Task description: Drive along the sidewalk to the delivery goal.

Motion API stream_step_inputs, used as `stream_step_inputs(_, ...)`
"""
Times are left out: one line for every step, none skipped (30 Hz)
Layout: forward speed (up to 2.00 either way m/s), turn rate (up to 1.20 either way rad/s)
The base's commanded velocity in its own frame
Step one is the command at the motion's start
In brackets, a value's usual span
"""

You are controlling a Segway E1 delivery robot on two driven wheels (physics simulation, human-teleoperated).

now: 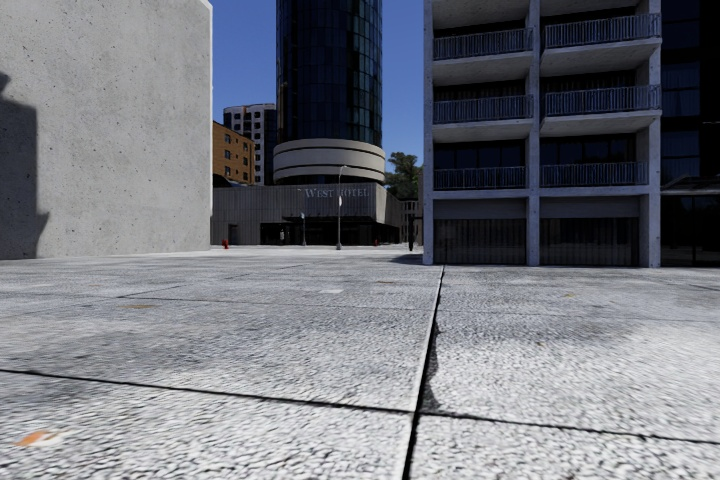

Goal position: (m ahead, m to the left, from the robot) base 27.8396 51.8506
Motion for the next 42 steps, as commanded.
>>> stream_step_inputs(0.00,0.00)
stream_step_inputs(0.00,0.00)
stream_step_inputs(0.00,0.00)
stream_step_inputs(0.00,0.00)
stream_step_inputs(0.00,0.00)
stream_step_inputs(0.00,0.00)
stream_step_inputs(0.00,0.00)
stream_step_inputs(0.00,0.00)
stream_step_inputs(0.00,0.00)
stream_step_inputs(0.00,0.00)
stream_step_inputs(0.00,0.00)
stream_step_inputs(0.00,0.00)
stream_step_inputs(0.00,0.00)
stream_step_inputs(0.00,0.00)
stream_step_inputs(0.00,0.00)
stream_step_inputs(0.00,0.00)
stream_step_inputs(0.00,0.00)
stream_step_inputs(0.00,0.00)
stream_step_inputs(0.00,0.00)
stream_step_inputs(0.00,0.00)
stream_step_inputs(0.00,0.00)
stream_step_inputs(0.00,0.00)
stream_step_inputs(0.00,0.00)
stream_step_inputs(0.00,0.00)
stream_step_inputs(0.00,0.00)
stream_step_inputs(0.00,0.00)
stream_step_inputs(0.00,0.00)
stream_step_inputs(0.00,0.00)
stream_step_inputs(0.00,0.00)
stream_step_inputs(0.00,0.00)
stream_step_inputs(2.00,0.00)
stream_step_inputs(2.00,0.00)
stream_step_inputs(2.00,0.00)
stream_step_inputs(2.00,0.00)
stream_step_inputs(2.00,0.00)
stream_step_inputs(2.00,0.00)
stream_step_inputs(2.00,0.00)
stream_step_inputs(2.00,0.00)
stream_step_inputs(2.00,0.00)
stream_step_inputs(2.00,0.00)
stream_step_inputs(2.00,0.00)
stream_step_inputs(2.00,0.00)
